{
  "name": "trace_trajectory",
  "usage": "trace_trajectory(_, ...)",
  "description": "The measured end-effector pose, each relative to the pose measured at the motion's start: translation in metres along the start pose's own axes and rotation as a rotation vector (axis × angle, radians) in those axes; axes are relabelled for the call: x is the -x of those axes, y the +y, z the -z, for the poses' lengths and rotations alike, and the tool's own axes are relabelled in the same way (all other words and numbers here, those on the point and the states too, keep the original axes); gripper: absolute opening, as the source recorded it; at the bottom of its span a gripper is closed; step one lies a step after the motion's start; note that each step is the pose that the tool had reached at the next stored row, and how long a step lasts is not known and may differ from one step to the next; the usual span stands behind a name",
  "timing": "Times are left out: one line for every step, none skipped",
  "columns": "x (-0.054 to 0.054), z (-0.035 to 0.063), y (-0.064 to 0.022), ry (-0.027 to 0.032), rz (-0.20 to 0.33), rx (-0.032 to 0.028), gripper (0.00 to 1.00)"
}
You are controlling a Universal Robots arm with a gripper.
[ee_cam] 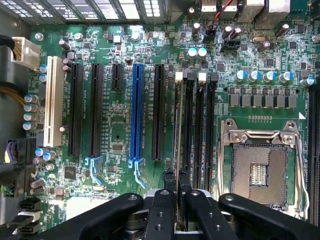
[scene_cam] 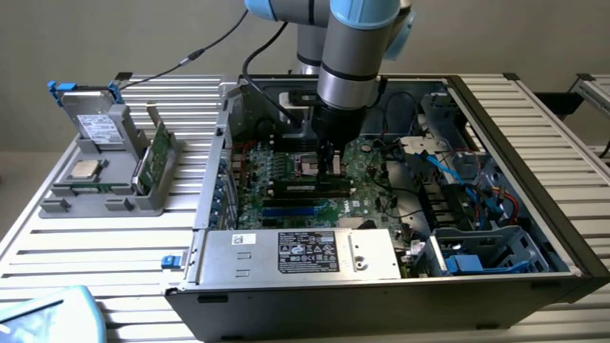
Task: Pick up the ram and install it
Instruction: 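Insert the ram into the slot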
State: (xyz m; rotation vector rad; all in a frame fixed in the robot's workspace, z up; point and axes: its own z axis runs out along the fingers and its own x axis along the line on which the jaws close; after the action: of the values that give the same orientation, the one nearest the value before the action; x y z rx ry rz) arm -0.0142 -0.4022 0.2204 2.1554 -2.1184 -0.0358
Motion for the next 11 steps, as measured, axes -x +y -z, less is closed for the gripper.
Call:
trace_trajectory(0.0000, 0.0000, 0.0000, -0.0002, -0.001, 0.0001, 0.13)
trace_trajectory(-0.0001, 0.0001, 0.0000, -0.0002, -0.003, 0.0002, 0.13)
trace_trajectory(-0.0001, 0.0001, 0.0000, -0.0003, -0.004, 0.0003, 0.13)
trace_trajectory(-0.0001, 0.0001, 0.0000, -0.0004, -0.005, 0.0003, 0.13)
trace_trajectory(0.0000, 0.0000, 0.0000, -0.0005, -0.006, 0.0005, 0.13)
trace_trajectory(-0.0001, 0.0001, 0.0000, -0.0005, -0.007, 0.0007, 0.13)
trace_trajectory(0.0000, 0.0001, 0.0000, -0.0006, -0.007, 0.0008, 0.13)
trace_trajectory(-0.0001, 0.0001, 0.0000, -0.0007, -0.008, 0.0011, 0.13)
trace_trajectory(-0.0001, 0.0001, 0.0000, -0.0008, -0.008, 0.0013, 0.13)
trace_trajectory(-0.0001, 0.0000, 0.0000, -0.0008, -0.009, 0.0016, 0.13)
trace_trajectory(-0.0001, 0.0000, 0.0000, -0.0009, -0.009, 0.0019, 0.13)
